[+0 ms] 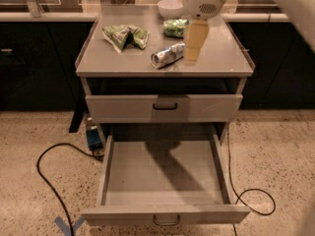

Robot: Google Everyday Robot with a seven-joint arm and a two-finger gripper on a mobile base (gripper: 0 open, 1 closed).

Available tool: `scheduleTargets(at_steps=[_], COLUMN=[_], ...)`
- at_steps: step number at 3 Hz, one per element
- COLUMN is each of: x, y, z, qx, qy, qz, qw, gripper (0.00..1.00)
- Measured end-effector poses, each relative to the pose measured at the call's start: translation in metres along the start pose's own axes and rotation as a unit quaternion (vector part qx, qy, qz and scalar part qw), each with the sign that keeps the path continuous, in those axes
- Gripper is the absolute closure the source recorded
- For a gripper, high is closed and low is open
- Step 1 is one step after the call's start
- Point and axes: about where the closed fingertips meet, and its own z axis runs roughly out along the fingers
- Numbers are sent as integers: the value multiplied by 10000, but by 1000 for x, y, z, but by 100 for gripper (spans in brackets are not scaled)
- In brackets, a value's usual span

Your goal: Place redbull can into middle drawer

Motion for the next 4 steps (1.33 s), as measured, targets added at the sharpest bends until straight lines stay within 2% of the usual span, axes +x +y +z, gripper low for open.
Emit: scheduleTargets(at_steps=[1, 2, 3, 4], x=[-15, -15, 5, 33], y=[-54, -55, -71, -93], z=[47, 47, 62, 100], qx=[-21, -21, 89, 87], qy=[-289, -289, -293, -304], qz=[138, 138, 259, 455], qw=[9995, 9995, 9992, 9985], gripper=[0, 0, 0, 0])
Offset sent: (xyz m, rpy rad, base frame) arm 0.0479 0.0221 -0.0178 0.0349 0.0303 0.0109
